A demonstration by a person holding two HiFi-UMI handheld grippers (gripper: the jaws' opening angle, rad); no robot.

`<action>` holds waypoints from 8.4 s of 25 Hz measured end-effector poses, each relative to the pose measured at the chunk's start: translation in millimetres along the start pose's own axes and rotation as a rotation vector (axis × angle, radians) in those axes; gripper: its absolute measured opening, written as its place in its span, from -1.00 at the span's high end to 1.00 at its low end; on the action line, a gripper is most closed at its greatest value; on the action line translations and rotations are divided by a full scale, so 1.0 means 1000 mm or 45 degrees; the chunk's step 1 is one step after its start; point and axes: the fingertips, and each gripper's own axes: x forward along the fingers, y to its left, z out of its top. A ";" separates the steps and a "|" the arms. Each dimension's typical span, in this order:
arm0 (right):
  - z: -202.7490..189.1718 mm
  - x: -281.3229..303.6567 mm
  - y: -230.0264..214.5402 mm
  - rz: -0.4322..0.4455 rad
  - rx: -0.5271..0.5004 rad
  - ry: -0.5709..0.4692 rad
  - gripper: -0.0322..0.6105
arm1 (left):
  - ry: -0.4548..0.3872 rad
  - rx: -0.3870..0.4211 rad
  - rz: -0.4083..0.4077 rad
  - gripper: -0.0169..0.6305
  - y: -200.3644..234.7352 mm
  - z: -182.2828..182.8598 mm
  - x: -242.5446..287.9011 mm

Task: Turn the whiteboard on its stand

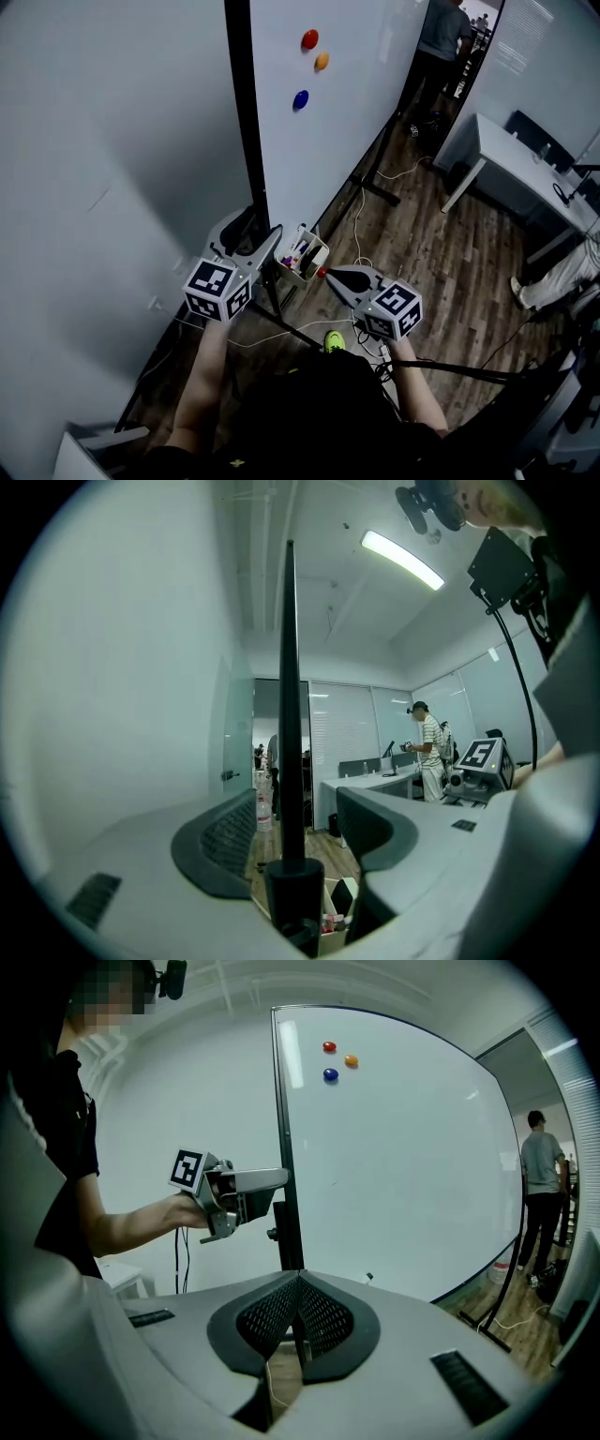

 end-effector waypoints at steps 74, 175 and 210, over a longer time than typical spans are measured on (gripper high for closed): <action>-0.089 -0.037 -0.088 -0.142 0.054 0.086 0.90 | -0.043 -0.001 0.017 0.77 0.029 -0.048 0.069; -0.079 -0.043 -0.102 -0.058 0.136 0.116 0.90 | 0.140 -0.090 -0.029 0.80 0.023 -0.021 0.062; -0.097 -0.047 -0.083 -0.155 0.221 0.089 0.90 | 0.180 0.057 -0.039 0.78 0.021 -0.018 0.075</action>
